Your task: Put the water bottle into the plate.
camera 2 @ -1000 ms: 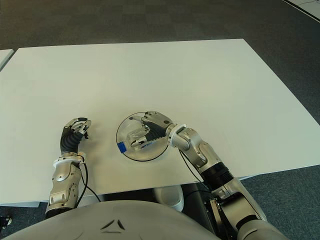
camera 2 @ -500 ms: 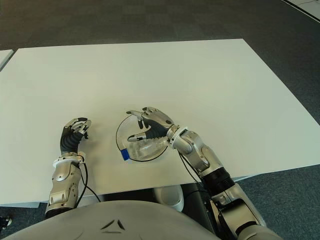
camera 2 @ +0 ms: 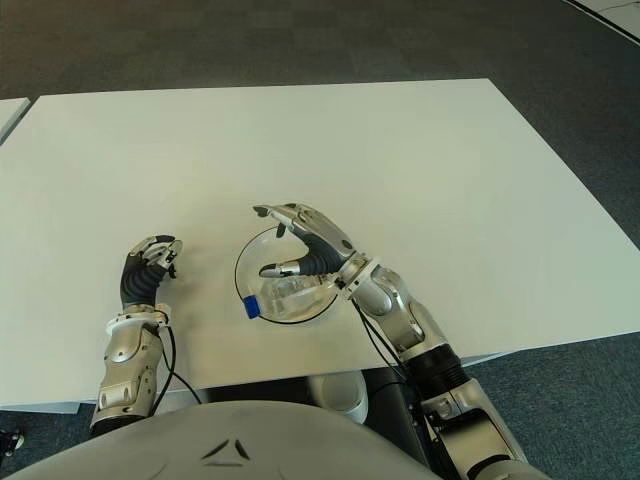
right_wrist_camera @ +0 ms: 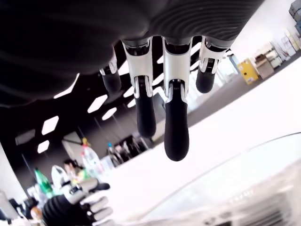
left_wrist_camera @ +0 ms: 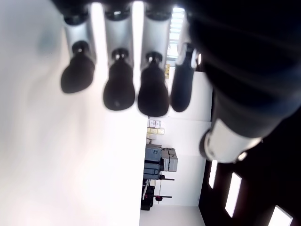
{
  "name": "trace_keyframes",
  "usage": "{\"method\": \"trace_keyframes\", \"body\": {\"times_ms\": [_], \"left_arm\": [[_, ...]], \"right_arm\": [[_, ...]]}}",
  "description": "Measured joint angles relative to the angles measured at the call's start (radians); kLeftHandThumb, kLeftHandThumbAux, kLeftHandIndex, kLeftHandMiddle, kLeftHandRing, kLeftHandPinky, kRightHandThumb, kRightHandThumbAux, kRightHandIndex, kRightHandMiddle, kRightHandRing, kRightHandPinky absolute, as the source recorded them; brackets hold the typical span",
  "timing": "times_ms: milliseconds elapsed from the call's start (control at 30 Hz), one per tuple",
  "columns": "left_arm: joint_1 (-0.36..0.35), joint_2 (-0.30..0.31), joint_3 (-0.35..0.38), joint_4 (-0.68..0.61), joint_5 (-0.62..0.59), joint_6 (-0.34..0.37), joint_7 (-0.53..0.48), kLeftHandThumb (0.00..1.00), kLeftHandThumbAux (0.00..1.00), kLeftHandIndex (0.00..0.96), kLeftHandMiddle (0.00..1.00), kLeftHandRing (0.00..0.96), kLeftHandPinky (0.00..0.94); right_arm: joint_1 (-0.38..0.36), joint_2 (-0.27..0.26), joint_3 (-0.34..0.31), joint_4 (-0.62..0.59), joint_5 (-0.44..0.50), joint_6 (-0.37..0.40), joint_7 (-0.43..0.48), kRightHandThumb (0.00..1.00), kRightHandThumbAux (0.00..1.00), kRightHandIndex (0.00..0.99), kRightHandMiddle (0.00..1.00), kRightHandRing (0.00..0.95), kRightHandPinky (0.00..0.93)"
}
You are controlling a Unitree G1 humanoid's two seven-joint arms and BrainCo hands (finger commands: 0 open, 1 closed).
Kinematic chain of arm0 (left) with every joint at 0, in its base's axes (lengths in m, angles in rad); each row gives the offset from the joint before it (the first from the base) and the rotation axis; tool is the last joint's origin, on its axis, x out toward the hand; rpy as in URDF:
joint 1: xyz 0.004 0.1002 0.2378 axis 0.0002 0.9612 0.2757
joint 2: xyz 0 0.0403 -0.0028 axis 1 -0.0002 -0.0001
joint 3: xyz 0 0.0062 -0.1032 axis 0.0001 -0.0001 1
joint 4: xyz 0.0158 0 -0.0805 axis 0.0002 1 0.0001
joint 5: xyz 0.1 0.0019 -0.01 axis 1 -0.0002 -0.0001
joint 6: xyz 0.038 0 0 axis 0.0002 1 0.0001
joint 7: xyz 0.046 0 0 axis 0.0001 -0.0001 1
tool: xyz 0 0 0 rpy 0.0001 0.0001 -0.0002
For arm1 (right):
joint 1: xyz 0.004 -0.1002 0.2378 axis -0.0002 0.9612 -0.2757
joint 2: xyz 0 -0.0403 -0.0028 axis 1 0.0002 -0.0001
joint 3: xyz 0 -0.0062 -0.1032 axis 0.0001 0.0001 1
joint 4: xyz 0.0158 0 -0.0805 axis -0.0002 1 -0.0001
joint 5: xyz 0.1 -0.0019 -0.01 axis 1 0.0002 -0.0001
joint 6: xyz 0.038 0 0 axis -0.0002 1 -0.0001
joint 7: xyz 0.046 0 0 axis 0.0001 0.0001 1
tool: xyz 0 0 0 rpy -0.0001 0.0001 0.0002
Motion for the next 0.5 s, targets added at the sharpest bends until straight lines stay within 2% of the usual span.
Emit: {"method": "trace_keyframes", "body": {"times_ms": [200, 333, 500], "left_arm": [[0.0, 0.0, 0.001, 0.0, 0.001, 0.0, 0.0, 0.702, 0.722, 0.434, 0.754, 0.757, 0.76], [0.0, 0.0, 0.0, 0.0, 0.001, 0.0, 0.0, 0.702, 0.722, 0.434, 0.755, 0.757, 0.759], [0.0, 0.0, 0.0, 0.0, 0.003, -0.001, 0.0, 0.701, 0.722, 0.434, 0.758, 0.757, 0.755]], "right_arm": [[0.024, 0.036, -0.042, 0.03, 0.092, -0.058, -0.03, 0.351, 0.25, 0.0, 0.0, 0.0, 0.0], [0.037, 0.07, -0.079, 0.052, 0.122, -0.09, -0.07, 0.259, 0.294, 0.0, 0.0, 0.0, 0.0], [0.046, 0.115, -0.117, 0.062, 0.146, -0.102, -0.115, 0.203, 0.324, 0.0, 0.0, 0.0, 0.005]]}}
